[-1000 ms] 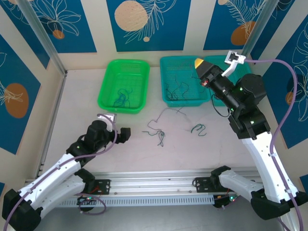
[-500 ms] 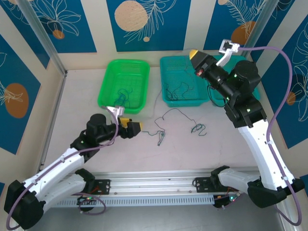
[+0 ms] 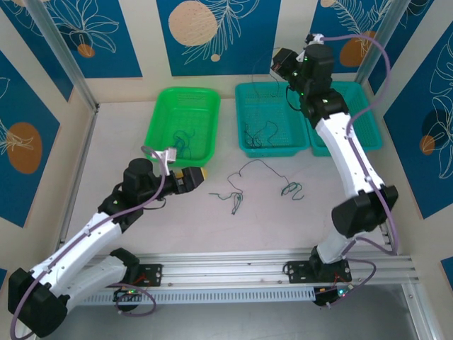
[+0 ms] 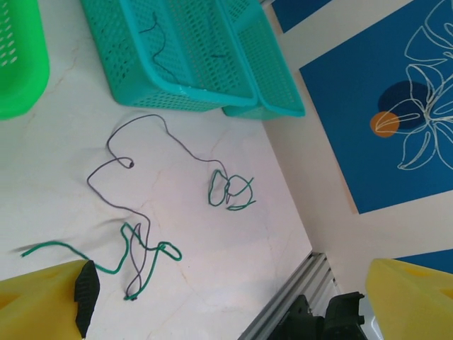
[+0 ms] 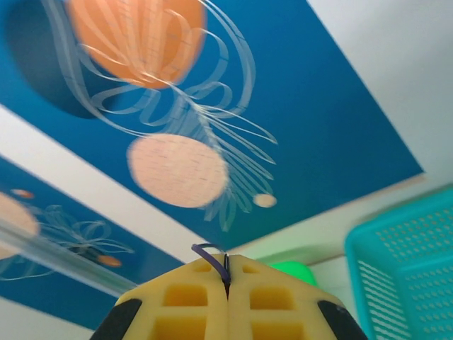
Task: Untangle the cables
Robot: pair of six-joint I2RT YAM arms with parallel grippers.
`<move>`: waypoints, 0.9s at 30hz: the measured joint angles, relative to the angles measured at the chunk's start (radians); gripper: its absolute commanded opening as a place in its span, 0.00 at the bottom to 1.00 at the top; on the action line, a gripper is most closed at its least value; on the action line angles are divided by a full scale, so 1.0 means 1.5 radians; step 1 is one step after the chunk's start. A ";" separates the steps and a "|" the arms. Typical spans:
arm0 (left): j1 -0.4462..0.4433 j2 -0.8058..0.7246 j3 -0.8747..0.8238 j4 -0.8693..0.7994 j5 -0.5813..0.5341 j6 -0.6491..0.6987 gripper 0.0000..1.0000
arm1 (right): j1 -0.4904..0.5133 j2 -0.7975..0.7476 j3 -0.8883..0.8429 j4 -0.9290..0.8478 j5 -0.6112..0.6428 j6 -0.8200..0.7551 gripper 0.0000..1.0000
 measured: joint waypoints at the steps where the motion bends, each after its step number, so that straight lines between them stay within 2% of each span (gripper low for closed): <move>1: 0.000 -0.003 0.001 -0.011 -0.004 0.004 0.97 | -0.004 0.017 0.000 -0.005 0.003 -0.004 0.00; 6: 0.002 -0.026 0.003 -0.068 -0.019 0.027 0.97 | -0.021 0.087 -0.014 -0.027 0.014 -0.011 0.02; 7: 0.002 -0.028 0.003 -0.073 -0.021 0.029 0.97 | -0.024 0.095 -0.021 -0.030 0.013 -0.011 0.09; 10: 0.002 -0.031 0.003 -0.087 -0.024 0.041 0.98 | -0.030 0.122 -0.049 -0.040 0.010 -0.009 0.43; 14: 0.002 -0.032 0.018 -0.127 -0.036 0.071 0.98 | -0.035 0.144 -0.078 -0.078 0.003 -0.013 0.68; 15: 0.002 -0.032 0.026 -0.141 -0.041 0.083 0.98 | -0.035 0.145 -0.080 -0.089 0.001 -0.017 0.77; 16: 0.002 -0.032 0.033 -0.153 -0.046 0.095 0.98 | -0.035 0.144 -0.080 -0.099 0.001 -0.020 0.96; 17: 0.002 -0.032 0.040 -0.165 -0.050 0.109 0.98 | -0.035 0.139 -0.080 -0.108 -0.001 -0.028 0.99; 20: 0.003 -0.037 0.051 -0.189 -0.058 0.148 0.98 | -0.035 0.103 -0.089 -0.135 -0.018 -0.062 0.99; 27: 0.003 -0.040 0.053 -0.239 -0.057 0.223 0.98 | -0.014 -0.165 -0.316 -0.109 -0.084 -0.073 0.83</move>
